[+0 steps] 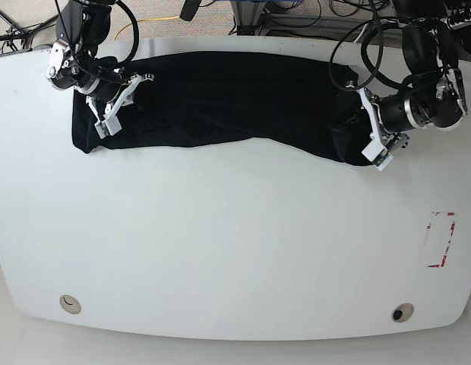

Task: Fold the T-shirt properly
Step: 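Move the left gripper to the strip's middle and grasp it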

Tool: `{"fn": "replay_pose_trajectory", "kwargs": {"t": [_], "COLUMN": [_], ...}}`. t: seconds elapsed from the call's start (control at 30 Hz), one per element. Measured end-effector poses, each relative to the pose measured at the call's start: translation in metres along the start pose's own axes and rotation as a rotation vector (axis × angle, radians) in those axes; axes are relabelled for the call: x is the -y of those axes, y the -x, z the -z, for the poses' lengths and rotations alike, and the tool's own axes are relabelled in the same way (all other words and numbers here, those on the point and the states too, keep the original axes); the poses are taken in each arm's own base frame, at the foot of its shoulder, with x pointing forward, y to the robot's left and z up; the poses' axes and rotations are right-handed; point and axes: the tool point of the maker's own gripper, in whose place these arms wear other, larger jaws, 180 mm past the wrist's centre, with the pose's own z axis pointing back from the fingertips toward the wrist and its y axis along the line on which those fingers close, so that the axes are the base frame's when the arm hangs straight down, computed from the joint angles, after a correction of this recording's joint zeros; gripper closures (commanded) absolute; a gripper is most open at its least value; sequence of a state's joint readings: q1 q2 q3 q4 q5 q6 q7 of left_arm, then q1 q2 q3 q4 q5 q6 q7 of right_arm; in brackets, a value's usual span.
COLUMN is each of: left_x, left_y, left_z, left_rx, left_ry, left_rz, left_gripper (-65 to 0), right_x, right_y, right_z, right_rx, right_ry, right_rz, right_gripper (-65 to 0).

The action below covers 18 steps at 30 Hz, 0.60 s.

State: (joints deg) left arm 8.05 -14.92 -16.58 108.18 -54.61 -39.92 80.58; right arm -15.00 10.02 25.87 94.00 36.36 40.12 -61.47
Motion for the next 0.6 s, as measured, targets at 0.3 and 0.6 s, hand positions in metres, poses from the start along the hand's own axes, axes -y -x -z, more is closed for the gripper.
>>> {"fn": "replay_pose_trajectory", "kwargs": {"t": [0.3,0.6], "left_x": [0.071,0.098], "left_y": [-0.031,-0.017], "left_z": [0.049,0.068], "left_rx": [-0.003,-0.107], "left_ry": [0.229,0.278], "left_rz": [0.144,0.244], "left_gripper": [-2.4,-12.6], "right_x": [0.0,0.0], "right_y": [0.0,-0.004], "right_z": [0.0,0.001], "right_rx": [0.0,0.005], "right_ry": [0.0,0.002], "right_rz": [0.001,-0.005], "right_gripper": [-5.5,-5.5]}}
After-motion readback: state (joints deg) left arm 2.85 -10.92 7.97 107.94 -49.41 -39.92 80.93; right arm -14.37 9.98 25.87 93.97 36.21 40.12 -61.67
